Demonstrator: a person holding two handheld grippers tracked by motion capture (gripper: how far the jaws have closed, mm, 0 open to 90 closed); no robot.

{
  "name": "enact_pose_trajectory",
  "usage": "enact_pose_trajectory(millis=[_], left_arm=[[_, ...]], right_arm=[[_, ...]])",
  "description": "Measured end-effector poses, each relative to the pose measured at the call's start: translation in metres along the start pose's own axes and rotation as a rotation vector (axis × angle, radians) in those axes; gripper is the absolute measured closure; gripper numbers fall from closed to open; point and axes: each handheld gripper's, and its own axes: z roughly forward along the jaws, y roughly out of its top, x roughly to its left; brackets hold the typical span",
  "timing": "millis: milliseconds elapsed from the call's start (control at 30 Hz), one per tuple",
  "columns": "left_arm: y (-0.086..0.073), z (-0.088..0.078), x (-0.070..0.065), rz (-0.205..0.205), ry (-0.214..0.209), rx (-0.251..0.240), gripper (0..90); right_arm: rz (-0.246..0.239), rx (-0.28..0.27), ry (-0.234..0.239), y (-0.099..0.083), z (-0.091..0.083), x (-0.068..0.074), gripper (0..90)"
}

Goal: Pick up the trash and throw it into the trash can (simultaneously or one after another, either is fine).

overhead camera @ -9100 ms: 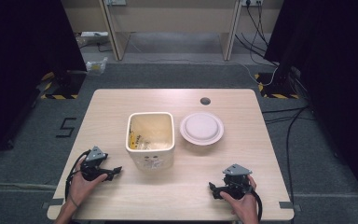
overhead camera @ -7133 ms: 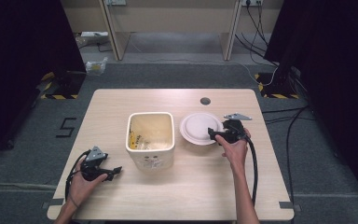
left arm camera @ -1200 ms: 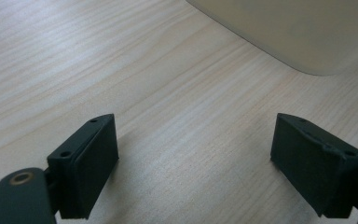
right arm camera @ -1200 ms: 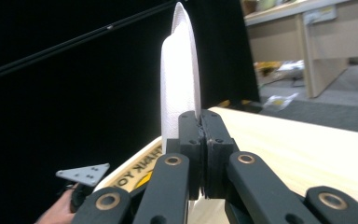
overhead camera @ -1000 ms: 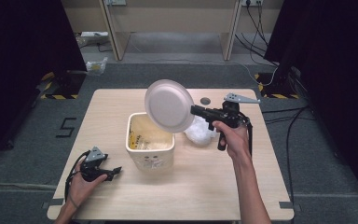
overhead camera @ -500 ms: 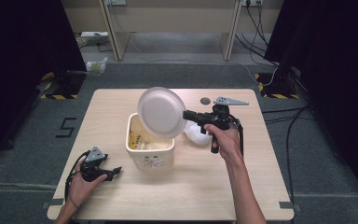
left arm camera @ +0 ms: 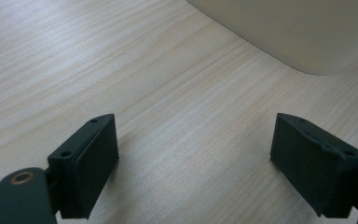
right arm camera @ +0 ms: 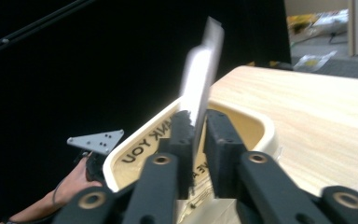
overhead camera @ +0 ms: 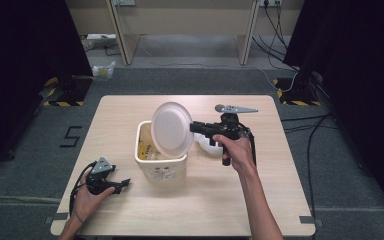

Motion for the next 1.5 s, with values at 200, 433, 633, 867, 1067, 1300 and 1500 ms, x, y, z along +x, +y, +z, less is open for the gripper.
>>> enact_pose_trajectory(millis=[200, 433, 633, 867, 1067, 1300, 1500], left_arm=[[0.000, 0.000, 0.000, 0.002, 0.000, 0.001, 14.1], [0.000, 0.000, 0.000, 0.002, 0.000, 0.001, 14.1], [0.000, 0.000, 0.000, 0.002, 0.000, 0.001, 14.1], [0.000, 0.000, 0.000, 0.002, 0.001, 0.000, 14.1], [0.000, 0.000, 0.000, 0.002, 0.001, 0.000, 14.1], [0.000, 0.000, 0.000, 0.002, 0.001, 0.001, 14.1], [0.000, 0.000, 0.000, 0.002, 0.002, -0.001, 14.2]], right_arm=[[0.019, -0.031, 0.001, 0.003, -0.007, 0.000, 69.0], [-0.023, -0.016, -0.094, 0.006, -0.022, -0.004, 65.5], [-0.056, -0.001, -0.197, 0.005, -0.030, -0.010, 60.0], [-0.076, 0.025, -0.309, 0.002, -0.034, -0.023, 55.1], [-0.067, 0.055, -0.387, -0.005, -0.035, -0.034, 51.7], [-0.068, 0.095, -0.464, -0.016, -0.035, -0.047, 49.2], [-0.074, 0.108, -0.483, -0.019, -0.034, -0.049, 48.6]])
